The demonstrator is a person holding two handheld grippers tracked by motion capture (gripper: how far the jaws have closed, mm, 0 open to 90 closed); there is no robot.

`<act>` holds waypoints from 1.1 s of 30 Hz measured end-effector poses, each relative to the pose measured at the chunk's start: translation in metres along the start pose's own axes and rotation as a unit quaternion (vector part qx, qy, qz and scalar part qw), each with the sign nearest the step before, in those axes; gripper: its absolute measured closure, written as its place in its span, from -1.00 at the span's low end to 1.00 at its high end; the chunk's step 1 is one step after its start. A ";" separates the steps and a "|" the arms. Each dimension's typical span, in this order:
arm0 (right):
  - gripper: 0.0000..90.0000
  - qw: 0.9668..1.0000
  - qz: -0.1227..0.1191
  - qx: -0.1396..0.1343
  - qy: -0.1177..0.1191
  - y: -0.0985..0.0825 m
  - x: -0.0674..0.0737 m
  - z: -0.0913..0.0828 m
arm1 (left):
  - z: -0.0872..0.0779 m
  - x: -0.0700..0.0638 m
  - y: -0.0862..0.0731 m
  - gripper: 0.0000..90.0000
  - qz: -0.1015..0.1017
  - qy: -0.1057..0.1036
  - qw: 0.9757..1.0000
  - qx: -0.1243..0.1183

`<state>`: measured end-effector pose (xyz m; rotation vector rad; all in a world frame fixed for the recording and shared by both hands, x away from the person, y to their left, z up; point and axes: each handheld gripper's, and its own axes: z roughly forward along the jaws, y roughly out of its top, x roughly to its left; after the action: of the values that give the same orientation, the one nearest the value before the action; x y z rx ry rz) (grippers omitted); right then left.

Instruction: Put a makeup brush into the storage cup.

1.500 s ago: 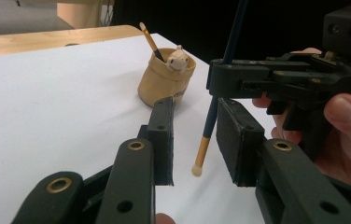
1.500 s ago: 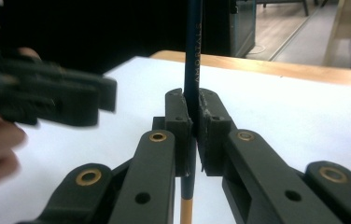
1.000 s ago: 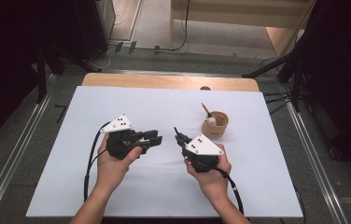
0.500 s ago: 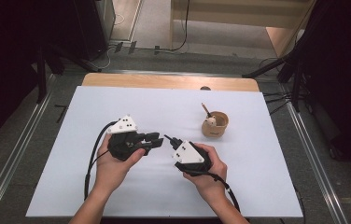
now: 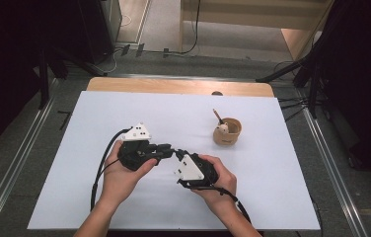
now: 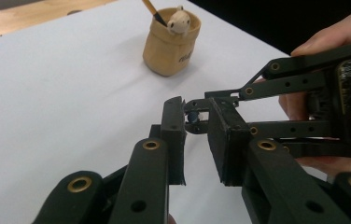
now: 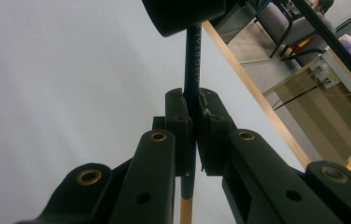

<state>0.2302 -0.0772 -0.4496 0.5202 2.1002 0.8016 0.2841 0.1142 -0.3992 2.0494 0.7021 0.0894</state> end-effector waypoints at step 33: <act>0.79 1.000 -0.002 -0.006 0.003 -0.001 0.002 0.002 | 0.008 0.002 -0.002 0.92 -0.016 -0.011 0.999 0.025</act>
<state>0.2312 -0.0762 -0.4523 0.5089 2.0997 0.8128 0.2877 0.1101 -0.4063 2.0837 0.7294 0.0314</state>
